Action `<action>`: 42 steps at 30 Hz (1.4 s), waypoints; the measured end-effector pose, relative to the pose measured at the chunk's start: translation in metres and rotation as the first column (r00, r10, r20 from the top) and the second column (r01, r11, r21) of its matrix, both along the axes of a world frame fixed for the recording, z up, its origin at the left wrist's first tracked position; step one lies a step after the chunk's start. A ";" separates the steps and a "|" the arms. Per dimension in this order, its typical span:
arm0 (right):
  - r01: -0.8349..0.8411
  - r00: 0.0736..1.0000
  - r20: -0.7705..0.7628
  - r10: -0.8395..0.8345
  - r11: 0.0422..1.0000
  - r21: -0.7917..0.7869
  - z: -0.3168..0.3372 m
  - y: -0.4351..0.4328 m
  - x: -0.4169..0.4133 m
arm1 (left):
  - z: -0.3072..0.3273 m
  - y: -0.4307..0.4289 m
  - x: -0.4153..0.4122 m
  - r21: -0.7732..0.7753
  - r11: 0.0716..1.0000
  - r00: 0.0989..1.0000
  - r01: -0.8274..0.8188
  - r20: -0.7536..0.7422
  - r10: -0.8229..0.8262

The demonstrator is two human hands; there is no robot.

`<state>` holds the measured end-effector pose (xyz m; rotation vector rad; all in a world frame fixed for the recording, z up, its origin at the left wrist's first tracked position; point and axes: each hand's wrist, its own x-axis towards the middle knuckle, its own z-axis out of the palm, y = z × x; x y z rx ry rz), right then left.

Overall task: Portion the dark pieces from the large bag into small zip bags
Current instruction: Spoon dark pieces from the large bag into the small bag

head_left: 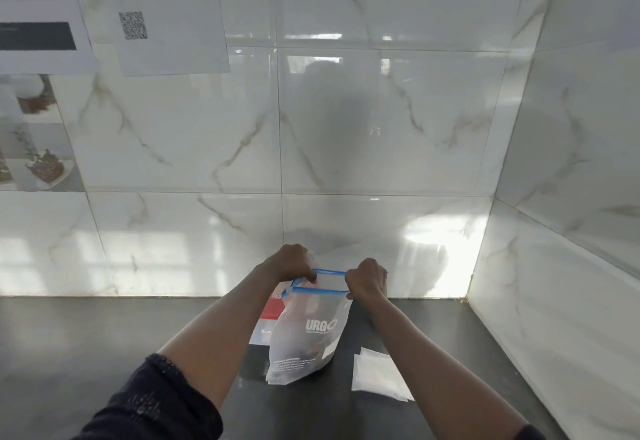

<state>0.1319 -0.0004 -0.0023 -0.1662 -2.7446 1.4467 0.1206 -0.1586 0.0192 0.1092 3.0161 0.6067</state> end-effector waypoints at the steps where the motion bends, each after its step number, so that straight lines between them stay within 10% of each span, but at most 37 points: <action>1: 0.013 1.000 -0.003 -0.013 1.000 0.002 0.001 0.004 -0.003 | -0.001 0.004 -0.004 0.008 1.000 1.000 0.004 -0.016 -0.004; 13: 0.100 0.992 -0.080 -0.096 0.994 0.049 -0.004 0.044 -0.020 | 0.008 0.053 -0.043 0.130 0.991 0.958 -0.020 -0.280 0.056; 25: 0.193 0.981 -0.033 -0.191 0.940 0.282 -0.054 0.077 0.056 | -0.057 0.094 0.025 0.161 0.979 0.991 0.124 -0.075 -0.114; 29: 0.292 0.940 -0.275 -0.204 0.896 0.334 -0.055 0.092 0.072 | -0.060 0.103 0.035 0.119 0.990 0.988 0.072 -0.145 -0.054; 34: 0.250 0.852 -0.521 -0.045 0.911 0.329 -0.040 0.109 0.076 | -0.063 0.097 0.037 0.175 0.985 0.984 -0.009 -0.173 0.040; 42: -0.033 0.785 -0.464 0.411 0.774 0.632 -0.036 0.126 0.089 | -0.069 0.101 0.042 0.298 0.951 0.983 -0.085 -0.133 0.129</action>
